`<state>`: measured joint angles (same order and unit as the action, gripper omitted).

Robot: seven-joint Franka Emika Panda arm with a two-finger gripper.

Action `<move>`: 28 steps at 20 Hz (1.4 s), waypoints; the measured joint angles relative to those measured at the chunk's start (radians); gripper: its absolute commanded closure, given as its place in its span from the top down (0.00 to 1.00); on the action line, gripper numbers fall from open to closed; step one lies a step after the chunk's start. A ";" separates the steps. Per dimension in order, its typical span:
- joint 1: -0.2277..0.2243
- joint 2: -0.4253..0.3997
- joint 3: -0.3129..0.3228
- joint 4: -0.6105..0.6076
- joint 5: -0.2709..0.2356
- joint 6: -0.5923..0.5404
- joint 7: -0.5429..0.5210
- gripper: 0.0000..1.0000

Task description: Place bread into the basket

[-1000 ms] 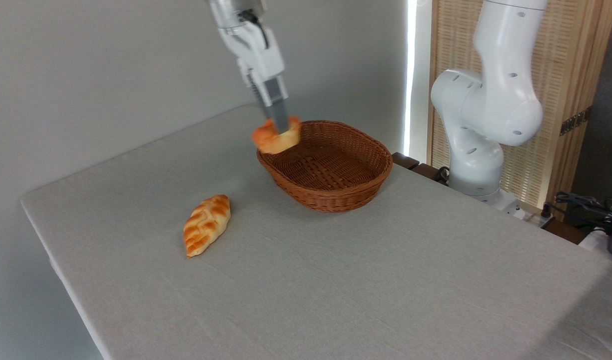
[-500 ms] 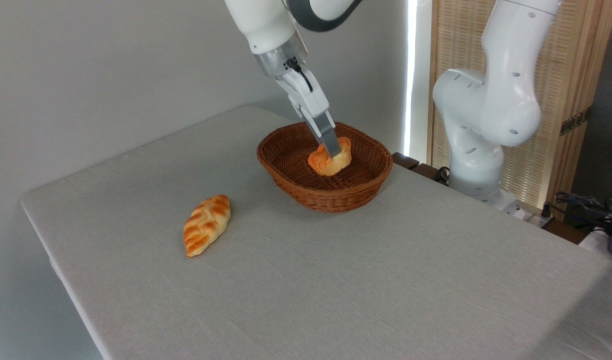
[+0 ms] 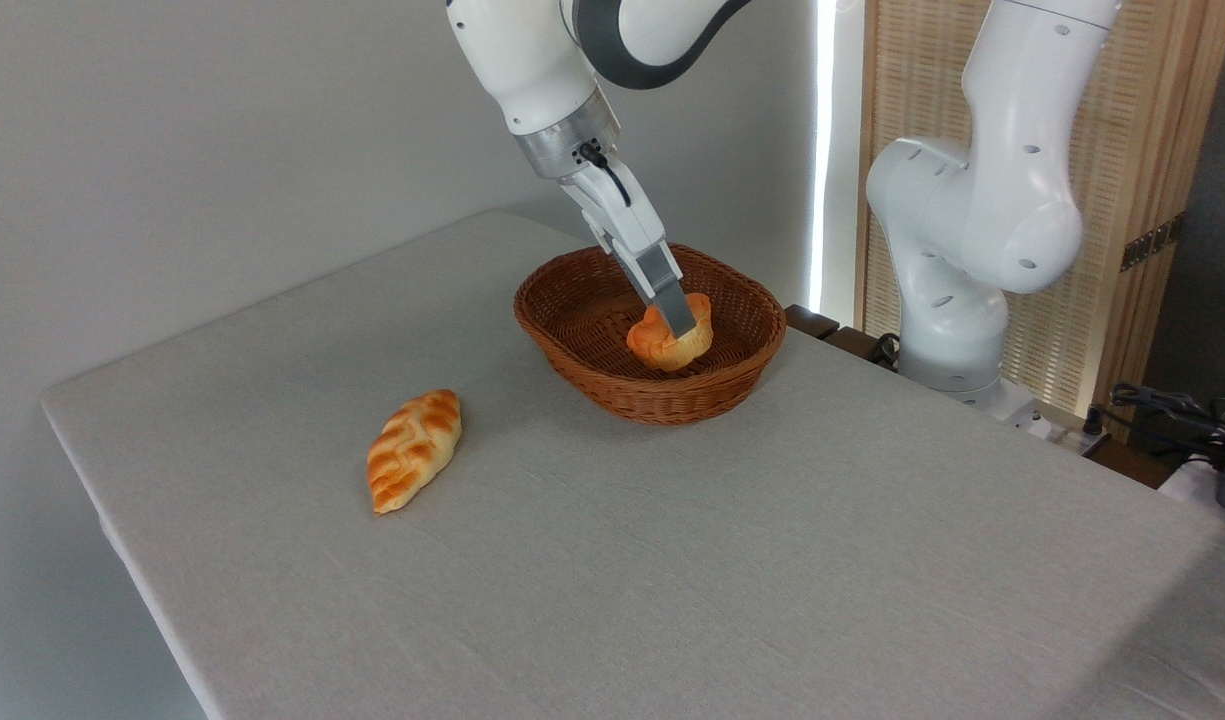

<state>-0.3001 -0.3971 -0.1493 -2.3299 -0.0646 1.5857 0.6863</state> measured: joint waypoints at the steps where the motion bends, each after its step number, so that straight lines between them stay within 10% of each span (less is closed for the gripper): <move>1: 0.000 0.001 0.000 0.000 0.000 0.000 0.000 1.00; 17: 0.010 0.003 0.005 0.087 0.001 0.004 0.000 1.00; 28: 0.241 0.246 0.019 0.604 0.000 0.001 0.000 1.00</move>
<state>-0.0593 -0.1510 -0.1299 -1.7260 -0.0647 1.5865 0.6864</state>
